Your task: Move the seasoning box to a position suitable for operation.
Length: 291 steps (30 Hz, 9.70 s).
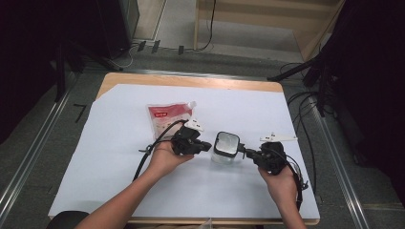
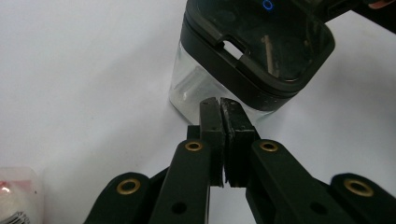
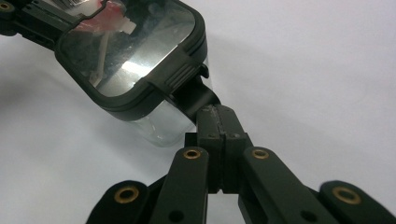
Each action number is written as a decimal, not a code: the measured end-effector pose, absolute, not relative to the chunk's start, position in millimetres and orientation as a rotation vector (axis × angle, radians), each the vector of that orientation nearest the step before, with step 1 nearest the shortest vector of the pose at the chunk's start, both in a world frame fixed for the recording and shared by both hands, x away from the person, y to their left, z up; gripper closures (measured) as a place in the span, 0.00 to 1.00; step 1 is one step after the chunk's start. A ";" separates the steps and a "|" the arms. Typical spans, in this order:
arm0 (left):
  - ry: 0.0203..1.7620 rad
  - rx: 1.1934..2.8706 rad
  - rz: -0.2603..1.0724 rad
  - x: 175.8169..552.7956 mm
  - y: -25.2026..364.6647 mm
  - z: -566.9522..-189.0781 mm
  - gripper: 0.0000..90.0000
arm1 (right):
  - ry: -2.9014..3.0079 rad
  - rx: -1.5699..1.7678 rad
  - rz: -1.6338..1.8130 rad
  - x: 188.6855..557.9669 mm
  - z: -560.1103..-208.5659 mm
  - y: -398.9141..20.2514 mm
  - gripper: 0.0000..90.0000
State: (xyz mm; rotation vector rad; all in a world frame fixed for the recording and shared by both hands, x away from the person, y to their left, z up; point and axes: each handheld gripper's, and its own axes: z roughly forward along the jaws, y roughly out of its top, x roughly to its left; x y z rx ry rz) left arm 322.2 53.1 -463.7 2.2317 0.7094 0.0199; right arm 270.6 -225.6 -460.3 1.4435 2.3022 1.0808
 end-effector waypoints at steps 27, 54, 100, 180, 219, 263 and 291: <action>0.597 2.240 -0.058 302.9 46.5 -468.5 0.98 | 2.294 1.503 1.106 289.1 -467.4 -233.3 1.00; 0.483 2.224 -0.073 314.8 50.1 -461.0 0.16 | 2.319 1.474 1.051 297.1 -474.4 -218.7 1.00; 0.391 2.322 0.044 327.2 21.6 -456.9 0.19 | 2.365 1.455 1.109 307.3 -476.1 -224.7 1.00; 0.390 2.320 -0.018 333.0 -6.4 -409.5 0.34 | 2.379 1.472 1.108 304.2 -476.0 -224.8 1.00; 0.189 2.423 -0.054 329.8 -36.7 -403.9 0.87 | 2.371 1.489 1.155 301.7 -474.1 -226.5 1.00; 0.448 2.304 -0.088 339.9 28.7 -384.8 0.49 | 2.441 1.302 1.342 235.6 -450.3 -211.8 0.79; 0.600 2.244 -0.042 326.0 110.1 -379.4 0.50 | 2.565 1.056 1.392 236.3 -454.4 -152.1 0.59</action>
